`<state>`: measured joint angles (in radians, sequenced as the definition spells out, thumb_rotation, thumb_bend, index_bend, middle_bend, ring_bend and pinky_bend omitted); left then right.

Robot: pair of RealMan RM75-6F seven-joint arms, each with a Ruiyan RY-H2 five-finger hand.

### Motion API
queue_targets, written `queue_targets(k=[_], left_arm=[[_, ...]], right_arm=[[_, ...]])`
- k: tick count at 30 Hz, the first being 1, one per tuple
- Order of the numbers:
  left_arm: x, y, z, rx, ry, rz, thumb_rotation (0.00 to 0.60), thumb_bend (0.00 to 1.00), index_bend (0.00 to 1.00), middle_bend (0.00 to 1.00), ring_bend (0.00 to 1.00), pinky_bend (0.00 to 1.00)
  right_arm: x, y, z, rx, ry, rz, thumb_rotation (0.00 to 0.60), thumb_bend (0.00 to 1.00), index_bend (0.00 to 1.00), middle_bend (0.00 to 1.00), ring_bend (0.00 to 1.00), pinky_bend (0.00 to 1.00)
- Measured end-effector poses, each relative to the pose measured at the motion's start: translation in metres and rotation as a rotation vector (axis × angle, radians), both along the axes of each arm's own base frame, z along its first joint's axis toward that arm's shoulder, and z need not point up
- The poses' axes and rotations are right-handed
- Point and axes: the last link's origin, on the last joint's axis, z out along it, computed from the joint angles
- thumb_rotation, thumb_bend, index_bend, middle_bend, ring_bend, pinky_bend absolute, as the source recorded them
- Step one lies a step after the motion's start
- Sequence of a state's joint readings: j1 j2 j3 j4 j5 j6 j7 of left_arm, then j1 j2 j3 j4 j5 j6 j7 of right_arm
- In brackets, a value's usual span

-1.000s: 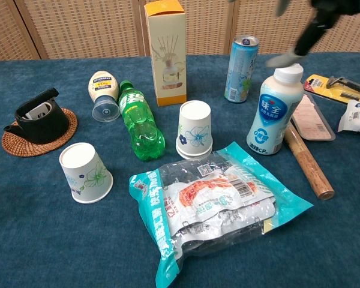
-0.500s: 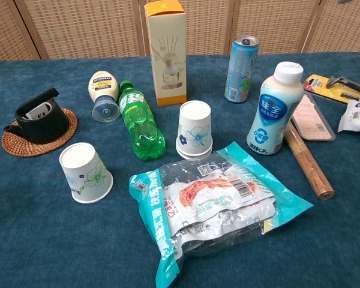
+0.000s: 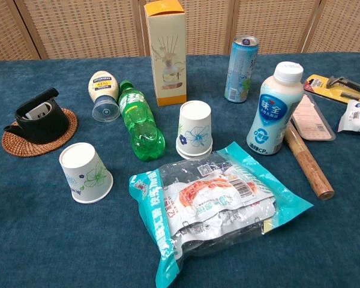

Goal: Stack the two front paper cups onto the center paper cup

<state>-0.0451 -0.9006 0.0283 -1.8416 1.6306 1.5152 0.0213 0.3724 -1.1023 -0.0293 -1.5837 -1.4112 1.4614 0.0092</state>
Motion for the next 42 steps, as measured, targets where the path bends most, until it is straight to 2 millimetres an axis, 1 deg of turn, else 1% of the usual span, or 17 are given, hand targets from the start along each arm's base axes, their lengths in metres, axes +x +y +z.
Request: queue_targets(k=[3, 5, 8, 15, 18, 22, 27, 30, 36, 42], left_arm=[[0.003, 0.002, -0.005, -0.014, -0.009, -0.001, 0.600, 0.27, 0.05, 0.00, 0.00, 0.09], [0.005, 0.003, -0.008, -0.022, -0.016, -0.003, 0.600, 0.27, 0.05, 0.00, 0.00, 0.09], [0.010, 0.004, -0.013, -0.034, -0.022, -0.007, 0.600, 0.27, 0.05, 0.00, 0.00, 0.09], [0.023, 0.010, -0.023, -0.073, -0.004, -0.022, 0.600, 0.27, 0.05, 0.00, 0.00, 0.09], [0.032, 0.015, -0.029, -0.102, 0.020, -0.034, 0.600, 0.27, 0.05, 0.00, 0.00, 0.09], [0.047, 0.026, -0.039, -0.156, 0.055, -0.058, 0.600, 0.27, 0.05, 0.00, 0.00, 0.10], [0.066, 0.039, -0.053, -0.217, 0.091, -0.082, 0.600, 0.27, 0.05, 0.00, 0.00, 0.10], [0.076, 0.044, -0.064, -0.248, 0.114, -0.087, 0.600, 0.27, 0.04, 0.00, 0.00, 0.10], [0.091, 0.054, -0.091, -0.315, 0.161, -0.084, 0.600, 0.27, 0.04, 0.00, 0.00, 0.12], [0.107, 0.062, -0.129, -0.388, 0.182, -0.072, 0.600, 0.27, 0.04, 0.00, 0.00, 0.18]], right_arm=[[-0.018, 0.017, 0.004, -0.029, -0.016, -0.028, 0.600, 0.16, 0.15, 0.03, 0.00, 0.25], [-0.025, 0.027, 0.006, -0.046, -0.038, -0.036, 0.600, 0.16, 0.15, 0.03, 0.00, 0.25], [-0.031, 0.037, 0.009, -0.068, -0.062, -0.037, 0.600, 0.16, 0.15, 0.03, 0.00, 0.25], [-0.038, 0.050, 0.015, -0.106, -0.086, -0.049, 0.600, 0.16, 0.16, 0.04, 0.00, 0.25], [-0.041, 0.053, 0.017, -0.118, -0.128, -0.075, 0.600, 0.16, 0.16, 0.04, 0.00, 0.25], [-0.044, 0.060, 0.019, -0.142, -0.166, -0.096, 0.600, 0.16, 0.17, 0.05, 0.00, 0.25], [-0.040, 0.060, 0.023, -0.156, -0.181, -0.082, 0.600, 0.16, 0.17, 0.06, 0.00, 0.25], [-0.040, 0.060, 0.026, -0.160, -0.175, -0.083, 0.600, 0.16, 0.17, 0.06, 0.00, 0.25], [-0.043, 0.061, 0.029, -0.149, -0.169, -0.088, 0.600, 0.17, 0.18, 0.06, 0.00, 0.25], [-0.041, 0.061, 0.030, -0.141, -0.172, -0.080, 0.600, 0.16, 0.18, 0.06, 0.00, 0.25]])
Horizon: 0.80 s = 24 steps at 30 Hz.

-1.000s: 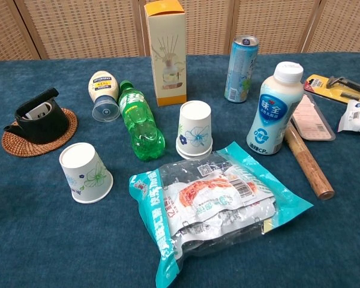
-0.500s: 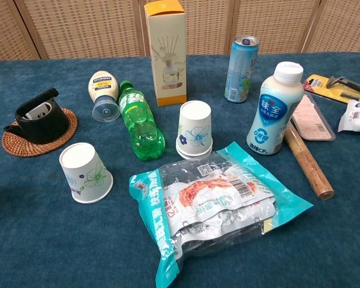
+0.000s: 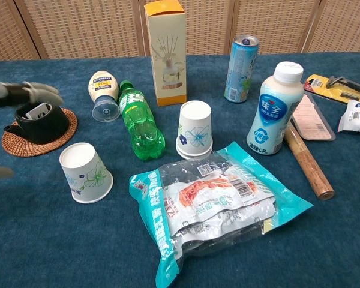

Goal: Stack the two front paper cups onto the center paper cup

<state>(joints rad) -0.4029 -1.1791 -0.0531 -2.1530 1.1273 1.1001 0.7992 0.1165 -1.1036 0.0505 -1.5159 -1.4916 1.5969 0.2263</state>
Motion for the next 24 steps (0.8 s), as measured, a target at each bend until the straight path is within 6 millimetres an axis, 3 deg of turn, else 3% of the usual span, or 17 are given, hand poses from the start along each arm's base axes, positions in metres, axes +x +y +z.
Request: queue_targets(k=[4, 10, 21, 24], left_arm=[[0.015, 0.003, -0.026, -0.048, 0.004, -0.009, 0.600, 0.27, 0.04, 0.00, 0.00, 0.19], [0.023, 0.007, -0.049, -0.079, 0.011, 0.008, 0.600, 0.27, 0.06, 0.00, 0.00, 0.22], [0.030, 0.015, -0.065, -0.081, 0.026, 0.015, 0.600, 0.27, 0.12, 0.00, 0.00, 0.34], [0.031, 0.017, -0.066, -0.083, 0.028, 0.017, 0.600, 0.27, 0.17, 0.08, 0.08, 0.38]], right_arm=[[0.000, 0.000, 0.002, -0.005, -0.005, -0.002, 0.600, 0.17, 0.18, 0.06, 0.00, 0.25], [-0.002, 0.000, 0.003, -0.008, -0.012, -0.008, 0.600, 0.16, 0.18, 0.06, 0.00, 0.25], [-0.004, -0.001, 0.004, -0.016, -0.017, -0.015, 0.600, 0.18, 0.18, 0.06, 0.00, 0.25], [-0.004, -0.001, 0.004, -0.017, -0.017, -0.017, 0.600, 0.18, 0.18, 0.06, 0.00, 0.25]])
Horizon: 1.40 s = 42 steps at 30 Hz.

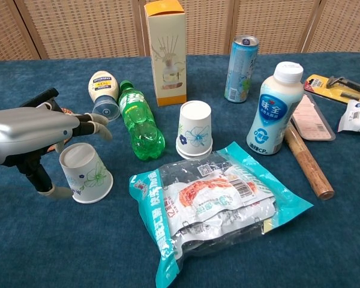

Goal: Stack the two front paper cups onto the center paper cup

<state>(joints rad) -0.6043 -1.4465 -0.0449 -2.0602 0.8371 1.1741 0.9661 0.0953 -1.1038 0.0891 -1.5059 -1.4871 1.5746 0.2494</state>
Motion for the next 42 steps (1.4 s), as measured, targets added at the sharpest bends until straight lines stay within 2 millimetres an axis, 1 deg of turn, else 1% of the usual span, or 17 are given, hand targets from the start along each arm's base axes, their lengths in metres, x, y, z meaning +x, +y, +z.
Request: queue_targets(k=[3, 7, 9, 22, 27, 30, 37, 42], left_arm=[[0.001, 0.001, -0.001, 0.008, 0.006, -0.005, 0.600, 0.27, 0.22, 0.18, 0.14, 0.39], [0.001, 0.002, -0.002, 0.017, 0.015, -0.012, 0.600, 0.27, 0.25, 0.24, 0.18, 0.40], [0.001, 0.002, -0.003, 0.021, 0.018, -0.014, 0.600, 0.27, 0.27, 0.25, 0.22, 0.42], [0.002, 0.003, -0.009, 0.042, 0.025, -0.026, 0.600, 0.29, 0.31, 0.29, 0.29, 0.50], [0.002, 0.003, -0.009, 0.042, 0.031, -0.024, 0.600, 0.33, 0.31, 0.28, 0.29, 0.50], [0.001, 0.003, -0.010, 0.040, 0.041, -0.027, 0.600, 0.40, 0.31, 0.28, 0.29, 0.50], [0.000, 0.004, -0.012, 0.043, 0.050, -0.024, 0.600, 0.49, 0.31, 0.28, 0.29, 0.50], [0.001, 0.004, -0.010, 0.046, 0.043, -0.022, 0.600, 0.49, 0.31, 0.28, 0.29, 0.50]], right_arm=[[-0.001, 0.000, 0.000, -0.002, 0.001, -0.003, 0.600, 0.18, 0.18, 0.06, 0.00, 0.25], [-0.001, -0.001, -0.001, -0.001, 0.000, -0.006, 0.600, 0.18, 0.18, 0.06, 0.00, 0.25], [-0.001, -0.001, 0.000, -0.002, -0.001, -0.006, 0.600, 0.18, 0.18, 0.06, 0.00, 0.25], [-0.002, -0.001, 0.002, -0.015, -0.014, -0.011, 0.600, 0.19, 0.18, 0.06, 0.00, 0.25], [-0.002, -0.001, 0.002, -0.017, -0.015, -0.011, 0.600, 0.19, 0.18, 0.06, 0.00, 0.25], [-0.002, -0.001, 0.002, -0.016, -0.015, -0.012, 0.600, 0.19, 0.18, 0.06, 0.00, 0.25], [-0.003, -0.001, 0.003, -0.020, -0.018, -0.014, 0.600, 0.19, 0.18, 0.06, 0.00, 0.25], [-0.003, -0.001, 0.003, -0.019, -0.018, -0.014, 0.600, 0.19, 0.18, 0.06, 0.00, 0.25]])
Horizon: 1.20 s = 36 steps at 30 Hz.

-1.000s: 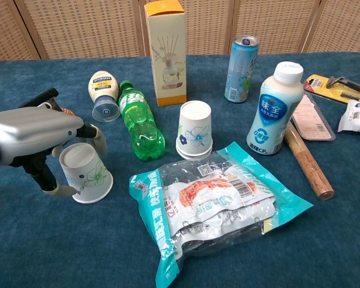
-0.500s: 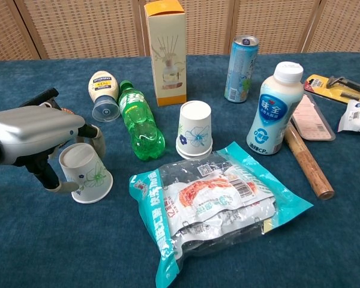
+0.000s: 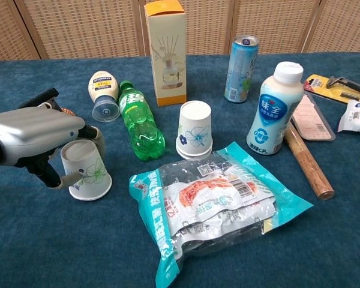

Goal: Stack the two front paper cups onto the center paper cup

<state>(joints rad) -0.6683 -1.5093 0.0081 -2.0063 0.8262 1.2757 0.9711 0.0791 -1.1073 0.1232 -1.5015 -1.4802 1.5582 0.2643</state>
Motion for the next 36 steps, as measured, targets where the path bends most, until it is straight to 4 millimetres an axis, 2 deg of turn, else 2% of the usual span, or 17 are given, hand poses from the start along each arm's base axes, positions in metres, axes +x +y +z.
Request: queue_targets(k=[12, 17, 23, 27, 36], left_arm=[[0.015, -0.001, 0.017, 0.029, -0.043, -0.027, 0.600, 0.49, 0.33, 0.28, 0.29, 0.50], [0.031, 0.004, 0.034, 0.062, -0.076, -0.057, 0.600, 0.49, 0.32, 0.28, 0.29, 0.50], [0.056, 0.022, 0.051, 0.127, -0.096, -0.138, 0.600, 0.48, 0.29, 0.26, 0.28, 0.50], [0.070, 0.032, 0.051, 0.144, -0.123, -0.188, 0.600, 0.48, 0.29, 0.26, 0.28, 0.50], [0.101, 0.046, 0.036, 0.147, -0.193, -0.226, 0.600, 0.48, 0.27, 0.25, 0.28, 0.50]], right_arm=[[0.000, 0.000, -0.001, 0.005, 0.005, -0.004, 0.600, 0.19, 0.18, 0.06, 0.00, 0.25], [0.000, 0.000, -0.003, 0.011, 0.005, -0.006, 0.600, 0.19, 0.18, 0.06, 0.00, 0.25], [0.000, 0.000, -0.004, 0.015, 0.004, -0.006, 0.600, 0.19, 0.18, 0.06, 0.00, 0.25], [0.000, 0.000, -0.004, 0.018, 0.005, -0.009, 0.600, 0.19, 0.18, 0.06, 0.00, 0.25], [-0.002, 0.000, -0.005, 0.025, 0.004, -0.014, 0.600, 0.19, 0.18, 0.06, 0.00, 0.25]])
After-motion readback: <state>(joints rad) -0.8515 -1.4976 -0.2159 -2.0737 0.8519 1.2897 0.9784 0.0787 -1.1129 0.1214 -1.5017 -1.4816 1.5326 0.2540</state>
